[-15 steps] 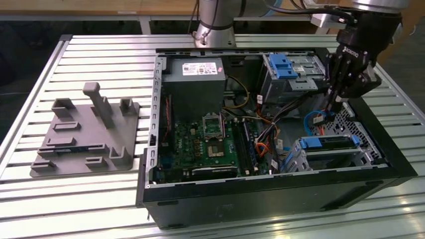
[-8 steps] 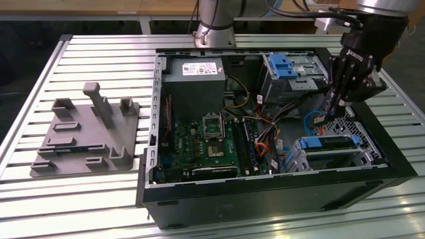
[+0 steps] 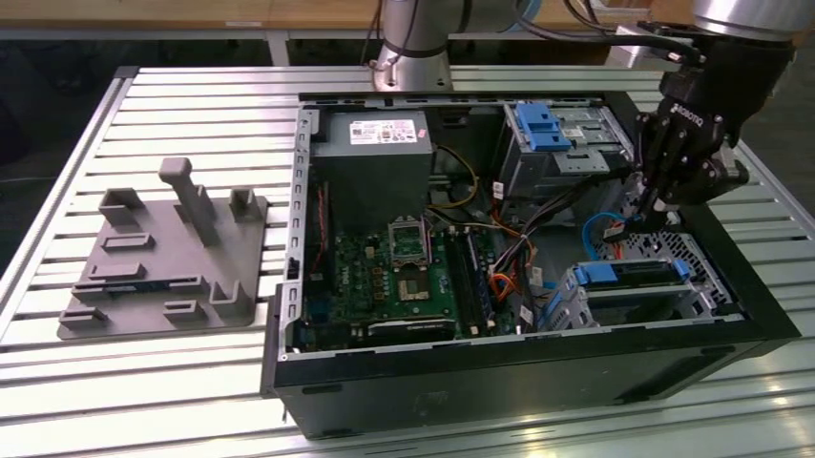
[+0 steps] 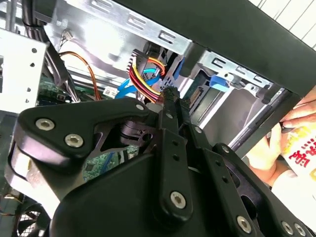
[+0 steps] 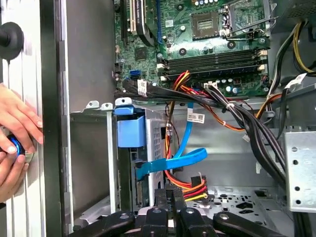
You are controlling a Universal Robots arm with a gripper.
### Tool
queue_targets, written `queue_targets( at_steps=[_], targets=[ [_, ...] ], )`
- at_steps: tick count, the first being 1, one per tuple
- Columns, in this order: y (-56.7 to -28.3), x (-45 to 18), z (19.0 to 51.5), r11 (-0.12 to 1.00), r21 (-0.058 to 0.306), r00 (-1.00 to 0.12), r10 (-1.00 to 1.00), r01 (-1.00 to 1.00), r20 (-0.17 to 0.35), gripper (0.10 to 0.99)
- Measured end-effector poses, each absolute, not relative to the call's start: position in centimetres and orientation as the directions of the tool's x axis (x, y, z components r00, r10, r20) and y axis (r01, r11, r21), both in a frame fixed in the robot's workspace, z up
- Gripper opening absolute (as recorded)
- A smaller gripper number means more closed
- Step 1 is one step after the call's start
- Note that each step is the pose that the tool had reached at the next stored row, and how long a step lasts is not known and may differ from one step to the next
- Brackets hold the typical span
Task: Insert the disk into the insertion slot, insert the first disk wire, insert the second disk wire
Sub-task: 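Insert the first disk wire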
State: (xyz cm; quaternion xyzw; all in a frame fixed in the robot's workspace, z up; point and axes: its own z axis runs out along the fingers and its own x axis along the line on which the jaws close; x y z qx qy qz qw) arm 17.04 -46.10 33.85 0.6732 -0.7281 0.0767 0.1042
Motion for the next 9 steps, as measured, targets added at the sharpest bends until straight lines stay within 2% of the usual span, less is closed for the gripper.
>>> queue_targets(
  at_steps=[2, 4, 9],
  targets=[
    [-46.8, 17.09, 34.03, 0.08, 0.033, -0.072, -0.976, -0.996, 0.206, 0.161],
    [-46.93, 17.09, 34.11, 0.08, 0.034, -0.072, -0.98, -0.996, 0.188, 0.161],
    [-47.28, 17.1, 34.13, 0.079, 0.035, -0.072, -0.981, -0.996, 0.178, 0.161]
  ],
)
